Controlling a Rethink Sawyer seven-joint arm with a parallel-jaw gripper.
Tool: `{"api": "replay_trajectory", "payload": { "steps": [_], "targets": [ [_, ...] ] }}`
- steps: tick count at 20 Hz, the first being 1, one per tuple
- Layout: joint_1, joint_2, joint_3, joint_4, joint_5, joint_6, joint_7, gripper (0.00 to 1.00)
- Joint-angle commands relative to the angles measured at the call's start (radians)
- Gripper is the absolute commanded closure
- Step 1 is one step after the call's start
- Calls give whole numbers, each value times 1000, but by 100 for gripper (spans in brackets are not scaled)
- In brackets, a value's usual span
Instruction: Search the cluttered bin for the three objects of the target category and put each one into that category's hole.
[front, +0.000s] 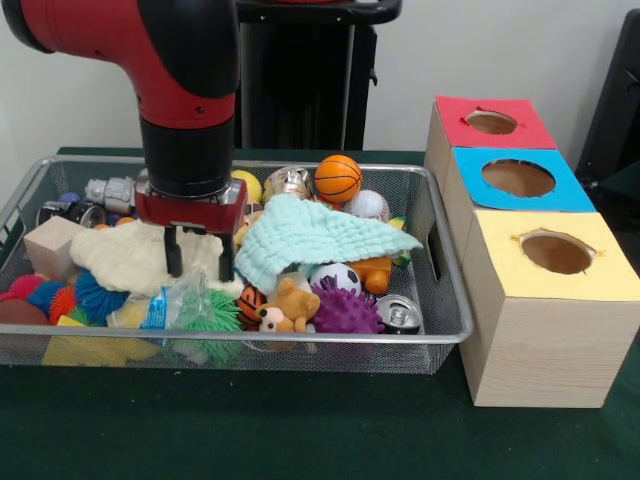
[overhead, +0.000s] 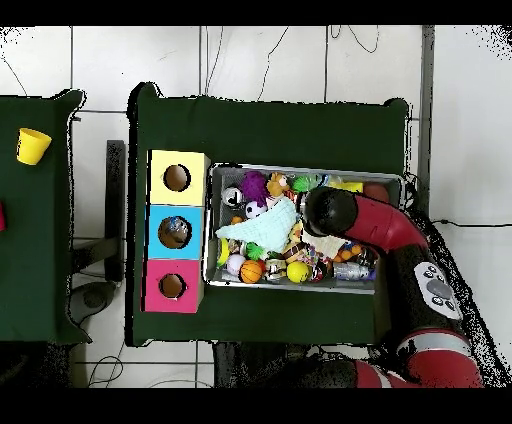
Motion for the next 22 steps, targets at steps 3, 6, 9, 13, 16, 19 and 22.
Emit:
{"api": "replay_trajectory", "payload": {
  "steps": [3,6,9,13,16,19,22],
  "targets": [
    [16,17,51,-116,44,206,90,0],
    [19,5,48,-135,38,214,91,0],
    [23,-14,47,-151,32,228,85,0],
    [24,-31,47,-170,29,223,81,0],
    [30,-33,40,-189,29,241,88,0],
    [24,-28,46,-191,31,224,89,0],
    [12,-12,64,-157,37,160,96,0]
  ]
}}
